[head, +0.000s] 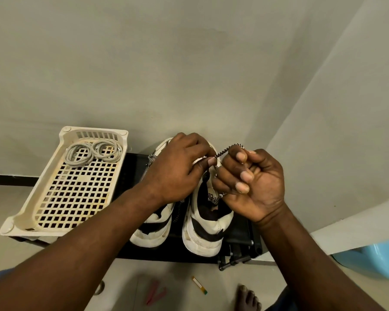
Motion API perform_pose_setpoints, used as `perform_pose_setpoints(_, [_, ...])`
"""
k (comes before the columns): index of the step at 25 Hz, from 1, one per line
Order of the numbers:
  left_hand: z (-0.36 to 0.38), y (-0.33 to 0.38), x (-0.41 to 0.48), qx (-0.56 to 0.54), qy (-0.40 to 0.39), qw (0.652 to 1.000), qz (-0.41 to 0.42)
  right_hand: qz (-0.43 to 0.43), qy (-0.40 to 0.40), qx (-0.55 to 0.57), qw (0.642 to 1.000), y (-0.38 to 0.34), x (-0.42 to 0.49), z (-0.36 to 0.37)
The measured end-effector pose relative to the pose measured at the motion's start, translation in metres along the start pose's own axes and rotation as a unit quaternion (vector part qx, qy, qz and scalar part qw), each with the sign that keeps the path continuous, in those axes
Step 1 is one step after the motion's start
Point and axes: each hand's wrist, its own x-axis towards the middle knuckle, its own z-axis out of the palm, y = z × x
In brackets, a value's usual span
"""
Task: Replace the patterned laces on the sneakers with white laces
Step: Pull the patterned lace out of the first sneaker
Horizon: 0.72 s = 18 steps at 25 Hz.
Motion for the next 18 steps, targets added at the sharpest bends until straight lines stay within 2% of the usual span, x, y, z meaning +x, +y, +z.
perform_pose_setpoints(1, [0.002,0.0,-0.001,0.046,-0.009,0.999,0.008,-0.009,-0.002,0.007,1.0,-0.002,0.0,-0.001])
perform_pose_setpoints(3, [0.006,0.004,-0.001,0.045,-0.035,0.998,-0.006,-0.044,0.004,0.013,0.999,-0.009,0.001,-0.002])
perform_pose_setpoints(5, [0.01,0.008,-0.002,-0.033,-0.059,0.997,-0.049,-0.119,0.06,-0.03,0.991,-0.017,0.001,-0.003])
perform_pose_setpoints(8, [0.014,0.014,-0.001,-0.164,-0.111,0.971,-0.136,-0.232,0.168,-0.118,0.951,-0.028,0.002,-0.012])
perform_pose_setpoints(10, [0.015,0.019,0.0,-0.238,-0.126,0.945,-0.186,-0.266,0.234,-0.255,0.9,-0.027,0.005,-0.021])
perform_pose_setpoints(12, [0.013,0.025,0.002,-0.313,-0.117,0.915,-0.226,-0.237,0.276,-0.438,0.822,-0.015,0.006,-0.025])
perform_pose_setpoints(13, [0.01,0.028,0.003,-0.337,-0.106,0.904,-0.241,-0.212,0.274,-0.52,0.781,-0.008,0.005,-0.025])
perform_pose_setpoints(15, [0.003,0.029,0.006,-0.356,-0.069,0.894,-0.262,-0.174,0.214,-0.661,0.698,0.003,0.003,-0.025])
perform_pose_setpoints(16, [-0.001,0.03,0.006,-0.357,-0.045,0.891,-0.276,-0.161,0.18,-0.703,0.669,0.007,0.002,-0.027])
perform_pose_setpoints(18, [-0.006,0.03,0.007,-0.353,0.006,0.882,-0.313,-0.121,0.153,-0.737,0.647,0.01,0.003,-0.032])
